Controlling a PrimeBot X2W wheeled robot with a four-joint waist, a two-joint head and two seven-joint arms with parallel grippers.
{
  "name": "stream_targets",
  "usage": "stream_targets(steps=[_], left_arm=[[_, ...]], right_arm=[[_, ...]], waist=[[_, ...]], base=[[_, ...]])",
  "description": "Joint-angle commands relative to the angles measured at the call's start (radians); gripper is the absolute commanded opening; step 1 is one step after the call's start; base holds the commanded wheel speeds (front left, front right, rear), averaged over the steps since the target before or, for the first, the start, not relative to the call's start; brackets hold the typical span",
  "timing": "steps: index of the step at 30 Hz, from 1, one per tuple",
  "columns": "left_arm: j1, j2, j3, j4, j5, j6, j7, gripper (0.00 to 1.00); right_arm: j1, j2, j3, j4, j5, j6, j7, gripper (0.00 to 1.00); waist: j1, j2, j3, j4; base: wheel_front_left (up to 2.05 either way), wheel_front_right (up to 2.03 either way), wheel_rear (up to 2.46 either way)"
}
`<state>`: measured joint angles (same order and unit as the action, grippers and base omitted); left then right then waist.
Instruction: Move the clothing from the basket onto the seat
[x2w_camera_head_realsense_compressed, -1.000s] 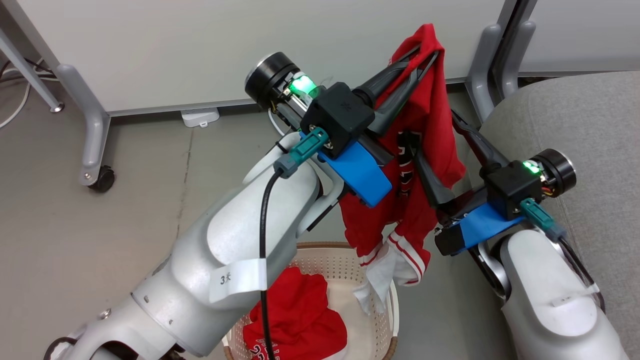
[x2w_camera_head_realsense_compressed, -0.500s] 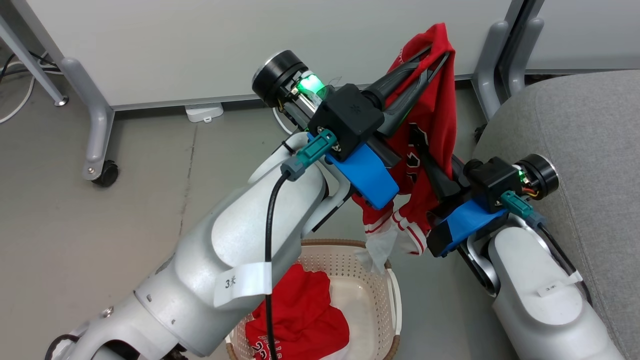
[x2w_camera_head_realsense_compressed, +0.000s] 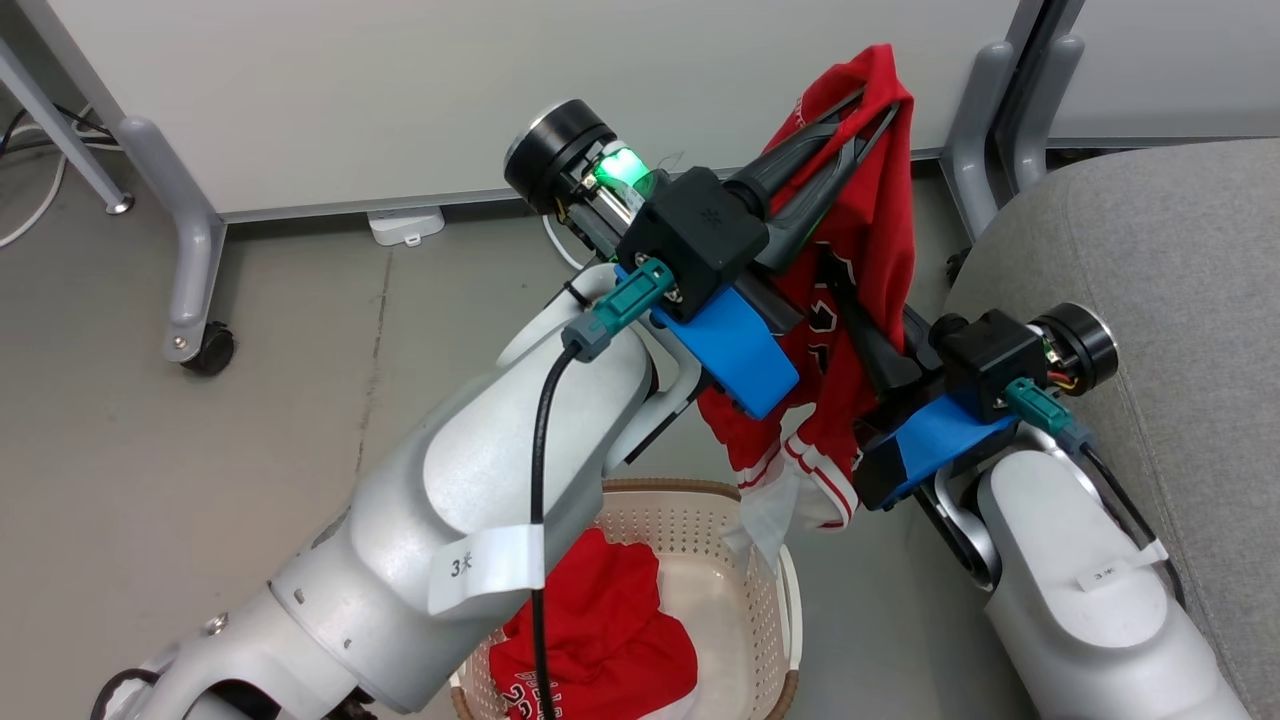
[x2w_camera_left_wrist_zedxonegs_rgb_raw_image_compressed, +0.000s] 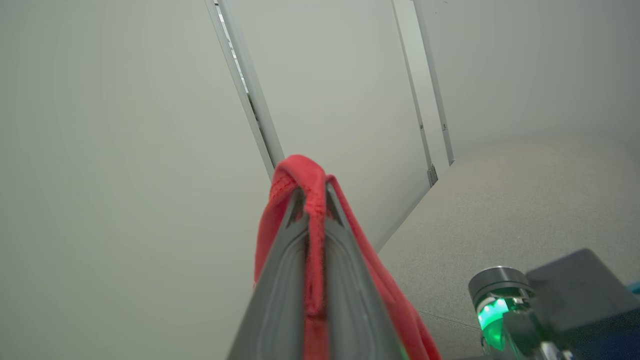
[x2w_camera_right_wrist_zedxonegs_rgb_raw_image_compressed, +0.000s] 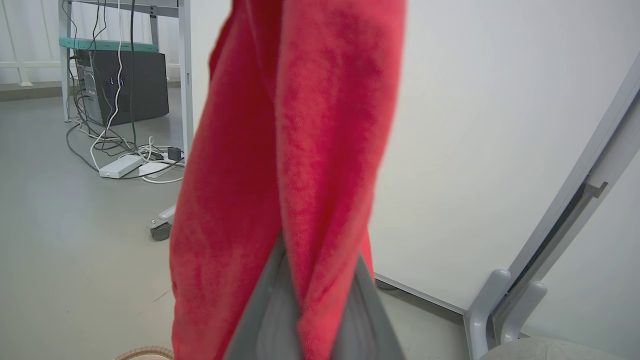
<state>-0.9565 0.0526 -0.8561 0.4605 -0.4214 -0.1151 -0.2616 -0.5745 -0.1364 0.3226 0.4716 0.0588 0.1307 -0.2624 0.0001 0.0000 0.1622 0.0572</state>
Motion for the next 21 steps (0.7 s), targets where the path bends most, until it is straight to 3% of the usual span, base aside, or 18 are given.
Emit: stream_targets(steps=[1,8,9,10,11,21], left_arm=[[-0.006,-0.001,0.002,0.001,0.0,0.004,-0.005,0.0],[-0.003,-0.001,0.002,0.008,0.003,0.002,-0.005,0.0],[-0.001,-0.001,0.005,0.007,0.002,0.007,-0.005,0.21],[-0.001,-0.001,0.005,0.007,0.002,0.007,-0.005,0.21],[0.002,-0.001,0.004,0.013,-0.003,0.006,-0.004,1.0],[0.004,-0.001,-0.01,0.031,-0.008,0.008,-0.005,1.0]], right_arm=[[-0.006,-0.005,0.002,-0.007,0.008,0.0,-0.004,0.0],[-0.003,-0.007,0.003,-0.012,0.014,0.0,-0.004,0.0],[-0.002,-0.007,0.002,-0.013,0.015,0.0,-0.004,0.0],[-0.002,-0.007,0.002,-0.013,0.015,0.0,-0.004,0.0],[-0.001,-0.007,0.002,-0.014,0.015,0.0,-0.004,0.0],[0.022,0.001,-0.017,-0.026,0.029,0.0,-0.004,0.0]], waist=[[-0.0001,0.0,0.0,0.0],[-0.0001,0.0,0.002,0.002],[-0.0001,0.0,0.002,0.002],[-0.0001,0.0,0.002,0.002],[-0.0001,0.0,0.002,0.002],[-0.0001,0.0,0.002,-0.002]], base=[[0.0,0.0,0.0],[0.0,0.0,0.0],[0.0,0.0,0.0],[0.0,0.0,0.0],[0.0,0.0,0.0],[0.0,0.0,0.0]])
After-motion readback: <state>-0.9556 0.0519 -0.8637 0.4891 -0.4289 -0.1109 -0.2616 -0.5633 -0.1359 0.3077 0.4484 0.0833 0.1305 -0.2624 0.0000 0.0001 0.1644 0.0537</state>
